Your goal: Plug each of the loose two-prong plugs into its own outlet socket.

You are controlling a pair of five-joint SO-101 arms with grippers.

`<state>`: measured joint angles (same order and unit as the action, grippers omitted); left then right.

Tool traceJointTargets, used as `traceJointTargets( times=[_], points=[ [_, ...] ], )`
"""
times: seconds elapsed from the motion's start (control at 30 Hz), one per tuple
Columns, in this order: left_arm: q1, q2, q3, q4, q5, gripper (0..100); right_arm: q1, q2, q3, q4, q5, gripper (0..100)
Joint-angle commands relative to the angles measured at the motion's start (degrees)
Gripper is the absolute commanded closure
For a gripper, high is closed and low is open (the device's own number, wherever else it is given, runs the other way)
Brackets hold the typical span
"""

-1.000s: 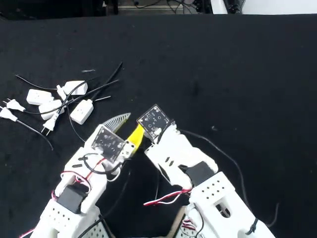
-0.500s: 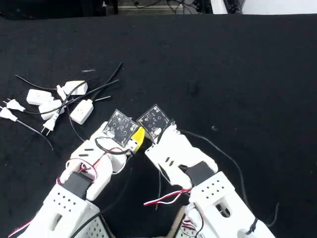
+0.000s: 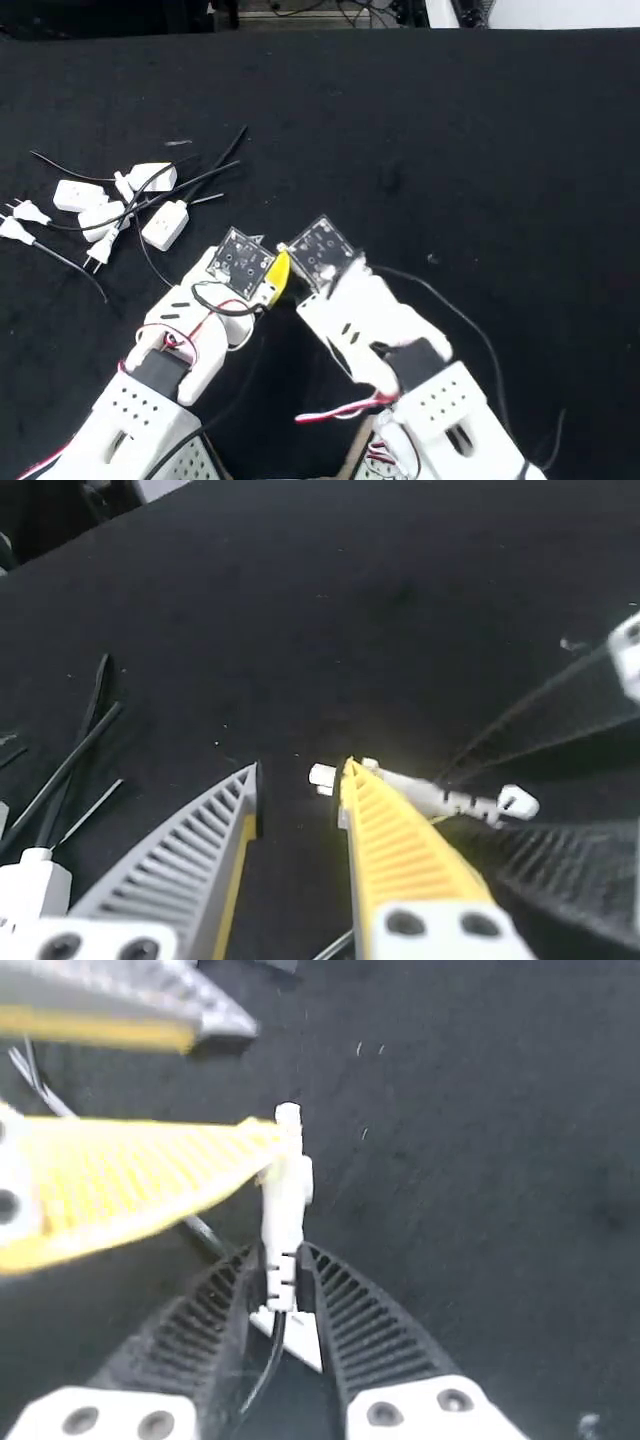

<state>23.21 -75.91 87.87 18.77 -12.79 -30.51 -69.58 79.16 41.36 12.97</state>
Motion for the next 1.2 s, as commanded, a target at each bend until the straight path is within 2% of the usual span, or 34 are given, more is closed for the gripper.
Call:
traceJointTargets(
  times=[0.0, 0.33, 0.5, 0.6, 0.77, 0.83, 1.03, 1.17],
  points=[
    [0.31, 0.18, -0.22, -2.11, -0.53, 85, -0.7, -9.45, 1.1, 0.18, -0.26, 98.8],
    [0.31, 0.18, -0.22, -2.02, -0.53, 85, -0.44, -11.91, 2.42, 0.26, -0.26, 98.8],
    [-0.04, 0.18, 0.4, -1.93, -0.53, 85, 3.52, -11.91, 1.89, 1.05, -0.26, 98.8],
    [-3.47, 0.18, 0.48, -2.29, -0.53, 85, 3.43, -11.91, 2.24, 2.02, -0.26, 98.8],
    [-15.96, 0.26, -0.66, -1.85, -0.09, 85, 3.34, -11.82, 2.24, 2.46, -0.7, 98.4],
    [-18.51, 0.7, -0.57, -1.23, -0.09, 85, 2.55, -11.12, 2.24, 2.29, -0.7, 98.4],
    [-11.91, 0.79, -6.02, 12.84, -0.26, 85, -1.23, -3.03, 0.4, 1.14, -0.35, 98.3],
    [-11.56, 1.23, -8.4, 15.74, -0.26, 85, -1.58, 2.33, -1.36, 0.44, -0.26, 98.3]
  ],
)
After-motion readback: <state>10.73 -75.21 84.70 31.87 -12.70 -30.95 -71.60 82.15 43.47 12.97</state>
